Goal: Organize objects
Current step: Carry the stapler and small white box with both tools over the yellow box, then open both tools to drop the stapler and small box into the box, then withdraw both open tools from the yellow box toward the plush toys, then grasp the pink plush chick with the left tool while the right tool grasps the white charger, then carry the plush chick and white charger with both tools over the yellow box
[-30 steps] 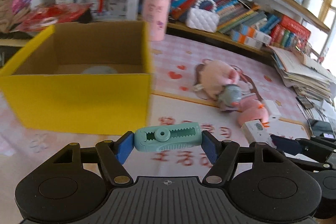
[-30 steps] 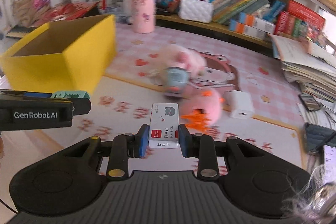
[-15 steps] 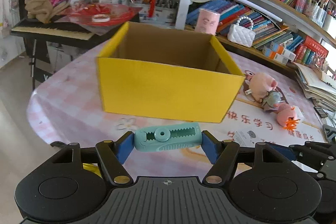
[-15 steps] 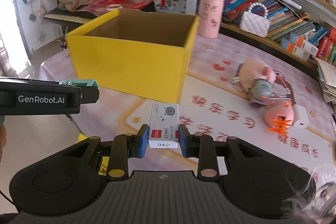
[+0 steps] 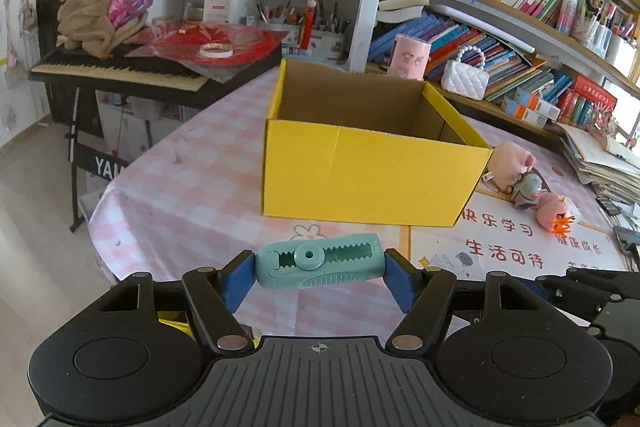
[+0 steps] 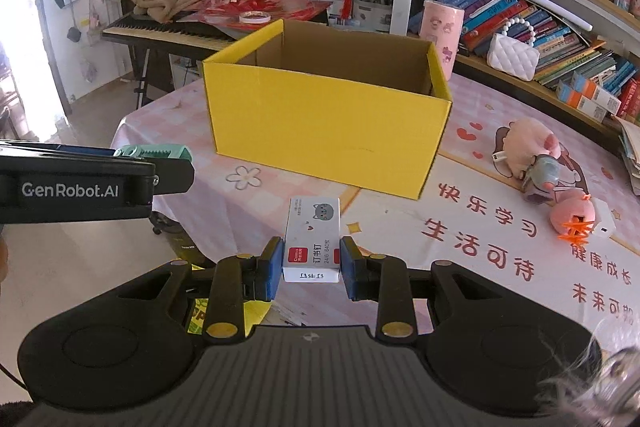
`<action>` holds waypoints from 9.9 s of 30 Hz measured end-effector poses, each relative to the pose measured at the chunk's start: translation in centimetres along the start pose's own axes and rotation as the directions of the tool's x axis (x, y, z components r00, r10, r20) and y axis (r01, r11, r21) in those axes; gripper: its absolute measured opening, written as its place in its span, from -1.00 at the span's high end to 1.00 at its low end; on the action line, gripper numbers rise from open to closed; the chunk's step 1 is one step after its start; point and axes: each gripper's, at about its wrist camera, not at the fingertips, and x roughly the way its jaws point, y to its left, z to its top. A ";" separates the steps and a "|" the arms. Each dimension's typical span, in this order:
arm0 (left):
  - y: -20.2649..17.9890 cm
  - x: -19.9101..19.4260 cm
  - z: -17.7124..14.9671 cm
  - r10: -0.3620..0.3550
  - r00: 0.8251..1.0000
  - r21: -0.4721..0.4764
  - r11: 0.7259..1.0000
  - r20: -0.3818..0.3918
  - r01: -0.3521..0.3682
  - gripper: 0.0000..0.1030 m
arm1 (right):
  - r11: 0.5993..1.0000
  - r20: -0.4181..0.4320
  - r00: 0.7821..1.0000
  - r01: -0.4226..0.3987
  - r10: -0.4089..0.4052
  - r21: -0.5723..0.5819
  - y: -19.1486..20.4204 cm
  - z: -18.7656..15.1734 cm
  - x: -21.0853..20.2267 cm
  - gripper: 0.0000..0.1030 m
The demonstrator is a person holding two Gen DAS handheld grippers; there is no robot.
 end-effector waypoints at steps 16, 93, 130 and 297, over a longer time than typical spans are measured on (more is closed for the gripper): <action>0.4 0.2 4.4 -0.063 0.990 0.062 0.997 0.128 0.055 -0.34 | 0.990 0.061 0.995 0.070 -0.077 0.122 -1.3 3.4 -0.1 0.45; 0.1 3.7 5.4 0.106 0.988 -0.011 0.994 0.114 -0.105 -0.61 | 0.997 0.120 0.990 0.074 -0.075 0.012 -5.5 9.4 3.7 -0.18; -4.9 1.9 -0.9 -0.121 0.990 0.155 0.979 -0.070 0.131 -0.81 | 0.918 -0.052 0.934 0.357 -0.353 0.173 -4.7 -2.7 -3.5 -0.42; 0.5 -0.8 -0.4 -0.101 0.995 0.129 0.987 -0.003 0.100 0.04 | 0.990 -0.053 0.997 0.054 -0.048 0.131 0.8 1.2 -0.6 0.19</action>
